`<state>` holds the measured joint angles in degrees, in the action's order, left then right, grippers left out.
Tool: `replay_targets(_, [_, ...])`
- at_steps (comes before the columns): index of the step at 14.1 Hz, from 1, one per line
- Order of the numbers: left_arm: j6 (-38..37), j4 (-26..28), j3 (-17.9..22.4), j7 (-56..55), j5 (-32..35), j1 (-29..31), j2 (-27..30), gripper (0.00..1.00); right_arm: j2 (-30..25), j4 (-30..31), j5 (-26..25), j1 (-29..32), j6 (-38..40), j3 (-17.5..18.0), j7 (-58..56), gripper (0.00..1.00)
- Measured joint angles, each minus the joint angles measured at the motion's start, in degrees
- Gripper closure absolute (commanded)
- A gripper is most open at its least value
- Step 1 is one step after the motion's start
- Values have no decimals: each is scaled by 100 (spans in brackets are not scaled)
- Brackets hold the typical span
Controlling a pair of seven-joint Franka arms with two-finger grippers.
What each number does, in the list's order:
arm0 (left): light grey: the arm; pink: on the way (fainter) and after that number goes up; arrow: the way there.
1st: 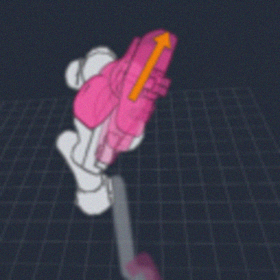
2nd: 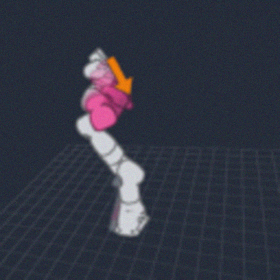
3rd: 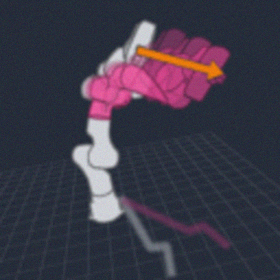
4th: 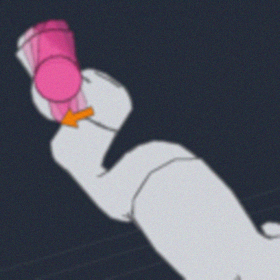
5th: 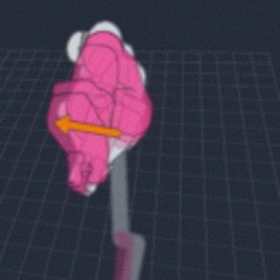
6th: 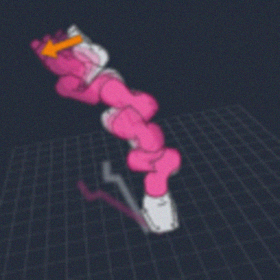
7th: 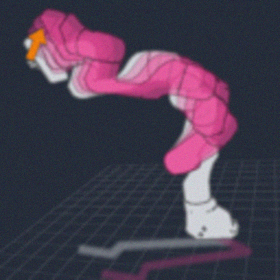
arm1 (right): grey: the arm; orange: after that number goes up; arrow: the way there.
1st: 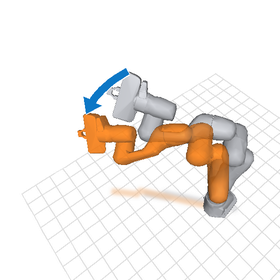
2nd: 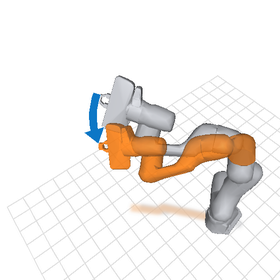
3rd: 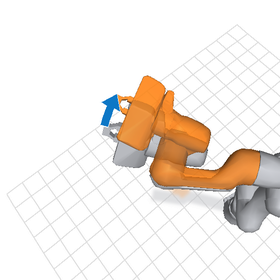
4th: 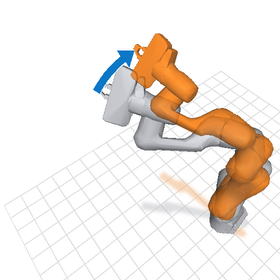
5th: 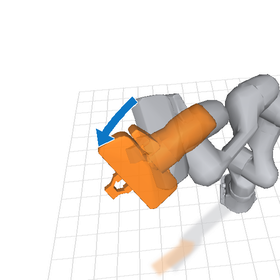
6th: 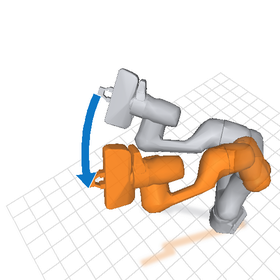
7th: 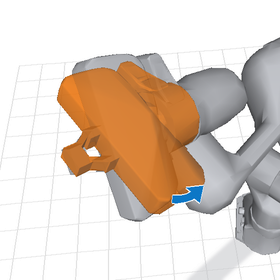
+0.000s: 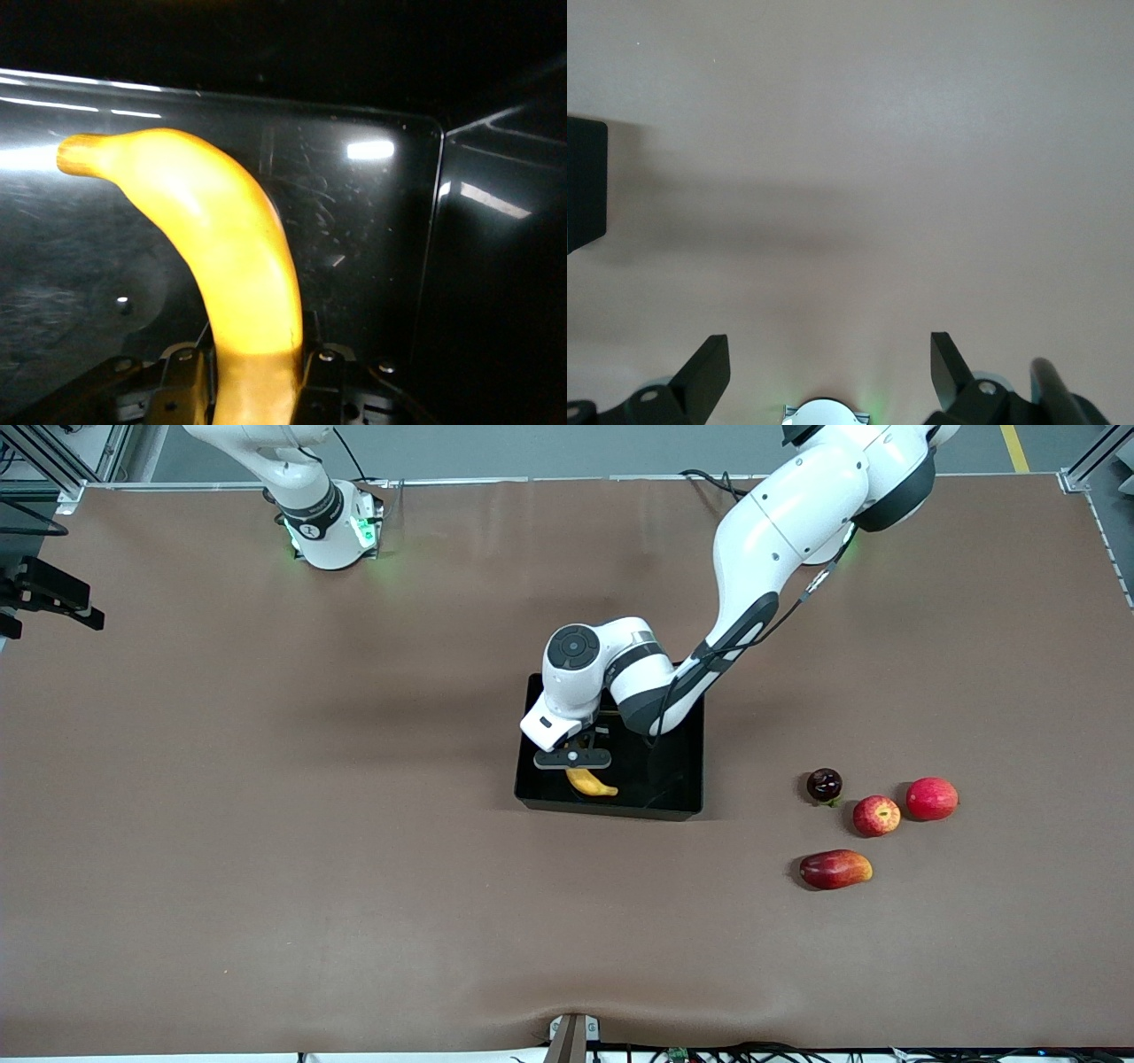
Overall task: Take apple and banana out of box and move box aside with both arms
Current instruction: 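Close the left gripper on the yellow banana and lift it, then carry the banana to the fruits while the right gripper reaches the box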
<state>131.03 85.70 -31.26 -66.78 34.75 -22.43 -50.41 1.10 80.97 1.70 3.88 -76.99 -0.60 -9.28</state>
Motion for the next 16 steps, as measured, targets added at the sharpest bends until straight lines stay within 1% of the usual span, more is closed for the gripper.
replay_targets(3, [-324,-19,-54,-29,-40,9,327,100,0,0,0,0,0,0,0,0])
replay_targets(5, [-427,-24,-84,-37,-190,50,574,100,2,0,0,2,0,0,0,0])
replay_targets(9, [-621,-29,-130,-37,-373,225,1058,100,104,4,5,2,0,0,0,0])
replay_targets(11, [-888,-28,-147,34,-398,358,1296,100,200,27,10,-4,-1,11,-5,0])
replay_targets(13, [-1225,-27,-147,386,-582,529,1526,100,482,109,12,-64,0,39,-6,0])
replay_targets(16, [-1653,-24,-142,1649,-1114,1086,1890,100,1018,121,12,-156,-93,63,-8,0])
